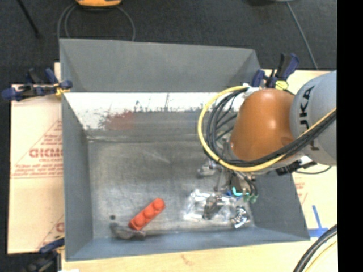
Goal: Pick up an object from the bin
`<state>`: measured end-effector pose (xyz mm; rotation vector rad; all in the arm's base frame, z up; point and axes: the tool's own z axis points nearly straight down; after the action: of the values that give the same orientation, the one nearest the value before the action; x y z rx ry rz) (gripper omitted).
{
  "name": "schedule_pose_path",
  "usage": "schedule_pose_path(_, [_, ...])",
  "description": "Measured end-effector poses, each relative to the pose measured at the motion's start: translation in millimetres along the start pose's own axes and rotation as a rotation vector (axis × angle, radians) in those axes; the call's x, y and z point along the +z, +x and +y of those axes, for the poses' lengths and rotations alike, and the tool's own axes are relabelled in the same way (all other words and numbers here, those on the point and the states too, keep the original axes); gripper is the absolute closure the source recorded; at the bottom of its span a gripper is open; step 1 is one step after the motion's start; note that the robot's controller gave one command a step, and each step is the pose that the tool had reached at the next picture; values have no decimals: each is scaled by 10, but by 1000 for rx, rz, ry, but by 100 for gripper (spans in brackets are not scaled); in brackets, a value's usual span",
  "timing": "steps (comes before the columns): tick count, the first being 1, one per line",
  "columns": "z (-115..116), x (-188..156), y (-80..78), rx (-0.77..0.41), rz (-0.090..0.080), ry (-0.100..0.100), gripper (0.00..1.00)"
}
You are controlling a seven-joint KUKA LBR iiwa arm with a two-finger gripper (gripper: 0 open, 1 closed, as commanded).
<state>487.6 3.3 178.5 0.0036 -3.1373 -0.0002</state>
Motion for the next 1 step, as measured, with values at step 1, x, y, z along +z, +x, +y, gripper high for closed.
schedule_pose_path(1, [-225, 1035, -5, -197, -33, 3, 0])
